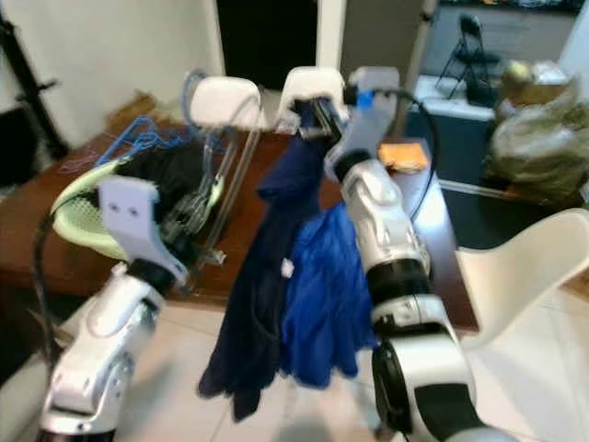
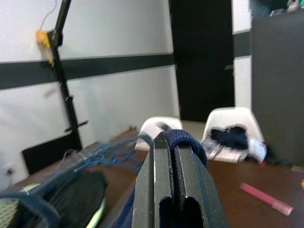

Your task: Hang hanger

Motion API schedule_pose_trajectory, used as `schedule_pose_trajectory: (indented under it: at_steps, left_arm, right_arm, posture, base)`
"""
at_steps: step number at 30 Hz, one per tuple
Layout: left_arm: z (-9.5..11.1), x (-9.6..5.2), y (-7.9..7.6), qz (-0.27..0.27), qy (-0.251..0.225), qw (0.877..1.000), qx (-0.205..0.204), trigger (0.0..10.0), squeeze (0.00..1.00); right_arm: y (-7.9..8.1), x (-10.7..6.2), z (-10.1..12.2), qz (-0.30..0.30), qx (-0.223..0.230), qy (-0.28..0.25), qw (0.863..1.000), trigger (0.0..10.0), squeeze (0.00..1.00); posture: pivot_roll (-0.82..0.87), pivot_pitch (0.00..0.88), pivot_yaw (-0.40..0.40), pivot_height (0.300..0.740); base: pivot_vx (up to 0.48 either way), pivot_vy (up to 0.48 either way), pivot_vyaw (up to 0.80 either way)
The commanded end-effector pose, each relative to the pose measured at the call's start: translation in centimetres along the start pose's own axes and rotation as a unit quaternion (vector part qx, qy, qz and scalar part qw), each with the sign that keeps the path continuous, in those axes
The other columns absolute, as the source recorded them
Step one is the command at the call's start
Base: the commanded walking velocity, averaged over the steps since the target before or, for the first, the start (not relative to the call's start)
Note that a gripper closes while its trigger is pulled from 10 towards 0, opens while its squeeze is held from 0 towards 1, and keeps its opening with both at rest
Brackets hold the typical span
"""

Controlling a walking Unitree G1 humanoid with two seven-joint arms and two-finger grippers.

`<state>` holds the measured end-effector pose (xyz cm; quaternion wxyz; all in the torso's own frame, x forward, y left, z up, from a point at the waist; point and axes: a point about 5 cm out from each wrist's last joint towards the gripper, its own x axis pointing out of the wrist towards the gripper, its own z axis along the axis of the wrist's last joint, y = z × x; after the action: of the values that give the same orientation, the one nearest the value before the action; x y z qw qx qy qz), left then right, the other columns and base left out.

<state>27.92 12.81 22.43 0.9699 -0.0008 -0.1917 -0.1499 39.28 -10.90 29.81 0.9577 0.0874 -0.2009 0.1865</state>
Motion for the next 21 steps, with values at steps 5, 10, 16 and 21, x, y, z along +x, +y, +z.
schedule_pose_trajectory:
  at_steps: [5, 10, 16, 21]
  left_arm:
    - [-1.0, -0.7, 0.4, 0.009, 0.027, 1.0, 0.0, 10.0, 0.0]
    - [-1.3, -1.0, 0.4, 0.008, 0.034, 0.999, -0.001, 10.0, 0.0]
    - [-1.7, -1.1, 0.1, 0.006, 0.04, 0.999, -0.004, 10.0, 0.0]
    - [-2.2, -1.3, -0.4, 0.002, 0.047, 0.999, -0.011, 10.0, 0.0]
  right_arm:
    - [0.7, 0.7, 1.5, 0.001, -0.006, -0.028, 1.0, 10.0, 0.0]
    - [0.3, 0.8, 2.1, -0.007, -0.006, -0.037, 0.999, 10.0, 0.0]
    - [-0.2, 1.2, 3.8, -0.025, -0.001, -0.059, 0.998, 10.0, 0.0]
    - [-0.3, 2.2, 6.1, -0.026, 0.001, -0.088, 0.996, 10.0, 0.0]
  posture:
    - [0.05, 0.0, -0.041, 0.74]
    - [0.05, 0.0, -0.041, 0.74]
    - [0.05, 0.0, -0.04, 0.74]
    - [0.04, 0.0, -0.043, 0.74]
  base:
    - [0.36, 0.0, 0.0]
    - [0.359, 0.0, 0.0]
    - [0.358, 0.0, 0.0]
    - [0.36, 0.0, 0.0]
